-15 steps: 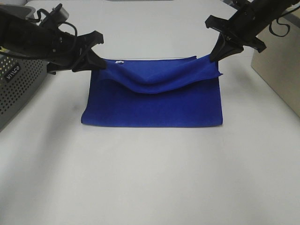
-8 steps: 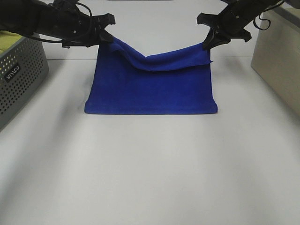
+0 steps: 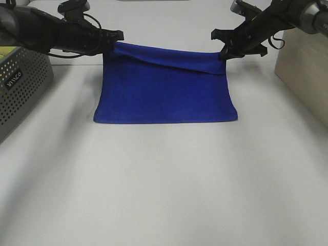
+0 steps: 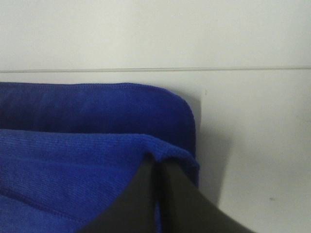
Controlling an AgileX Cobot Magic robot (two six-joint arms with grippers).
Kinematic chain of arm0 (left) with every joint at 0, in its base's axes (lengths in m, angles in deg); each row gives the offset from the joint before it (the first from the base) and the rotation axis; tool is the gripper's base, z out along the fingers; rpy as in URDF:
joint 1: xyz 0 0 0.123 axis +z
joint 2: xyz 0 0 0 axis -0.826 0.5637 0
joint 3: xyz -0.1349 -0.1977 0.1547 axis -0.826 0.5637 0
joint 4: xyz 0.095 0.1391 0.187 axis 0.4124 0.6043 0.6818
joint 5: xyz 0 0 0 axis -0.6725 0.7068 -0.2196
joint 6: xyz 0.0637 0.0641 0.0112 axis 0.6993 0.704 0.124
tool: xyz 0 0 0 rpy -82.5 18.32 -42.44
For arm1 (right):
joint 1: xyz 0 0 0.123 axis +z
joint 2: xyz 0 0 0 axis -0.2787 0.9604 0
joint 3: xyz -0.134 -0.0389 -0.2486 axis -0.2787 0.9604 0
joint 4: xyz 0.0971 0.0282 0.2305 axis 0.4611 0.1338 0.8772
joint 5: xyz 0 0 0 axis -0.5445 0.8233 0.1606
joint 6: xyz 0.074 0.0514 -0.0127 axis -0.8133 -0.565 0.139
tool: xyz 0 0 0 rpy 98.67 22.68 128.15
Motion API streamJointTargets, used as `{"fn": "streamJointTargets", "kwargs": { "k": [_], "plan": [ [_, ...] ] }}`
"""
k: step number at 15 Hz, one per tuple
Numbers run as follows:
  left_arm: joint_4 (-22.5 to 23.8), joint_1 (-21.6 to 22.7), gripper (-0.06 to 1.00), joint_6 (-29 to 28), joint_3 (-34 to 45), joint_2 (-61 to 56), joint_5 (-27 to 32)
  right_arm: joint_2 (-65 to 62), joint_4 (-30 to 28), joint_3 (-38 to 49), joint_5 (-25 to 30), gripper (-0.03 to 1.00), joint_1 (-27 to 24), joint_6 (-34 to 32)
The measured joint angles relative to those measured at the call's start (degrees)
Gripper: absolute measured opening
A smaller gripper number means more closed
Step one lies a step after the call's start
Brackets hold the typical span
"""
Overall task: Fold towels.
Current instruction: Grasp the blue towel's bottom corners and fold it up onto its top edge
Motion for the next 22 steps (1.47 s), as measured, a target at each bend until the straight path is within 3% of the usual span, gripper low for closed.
{"fn": "streamJointTargets", "kwargs": {
  "k": [6, 8, 10, 12, 14, 15, 17, 19, 22],
  "plan": [
    [0.06, -0.74, 0.00, 0.34, -0.74, 2.58, -3.50, 2.41, -0.52, -0.11, -3.61, 0.03, 2.18, 0.00],
    [0.06, -0.74, 0.05, 0.34, -0.80, 3.38, -4.24, 2.46, -2.75, -0.11, -4.53, 0.12, 2.75, -0.46],
    [0.29, -0.74, 0.23, 0.34, -0.80, 3.55, -5.04, 2.41, -6.19, -0.11, -5.50, 0.29, 2.75, -3.67],
    [1.66, -0.86, 0.53, 0.34, -0.80, 3.55, -6.99, 2.41, -10.54, -0.11, -5.56, 0.55, 2.75, -8.37],
    [5.21, -0.86, 0.71, 0.34, -0.80, 2.98, -6.99, 1.89, -12.83, -0.11, -0.97, 0.73, 2.75, -9.51],
    [6.82, -0.46, 0.72, 0.29, -0.80, 2.46, -4.98, 1.32, -13.35, -0.11, 2.29, 0.74, 2.75, -9.45],
    [8.25, 1.26, 0.73, -3.61, -0.86, 2.01, 4.53, -0.17, -13.87, -0.11, 9.57, 0.76, 2.75, -9.00],
    [11.29, 3.67, 0.73, -10.54, -0.86, 2.01, 16.39, -0.74, -13.92, -0.11, 15.99, 0.76, 2.75, -8.71],
    [18.68, 5.44, 0.73, -22.92, -0.86, 2.01, 26.64, -0.92, -14.09, -0.11, 21.31, 0.76, 2.64, -8.59]
  ]
}}
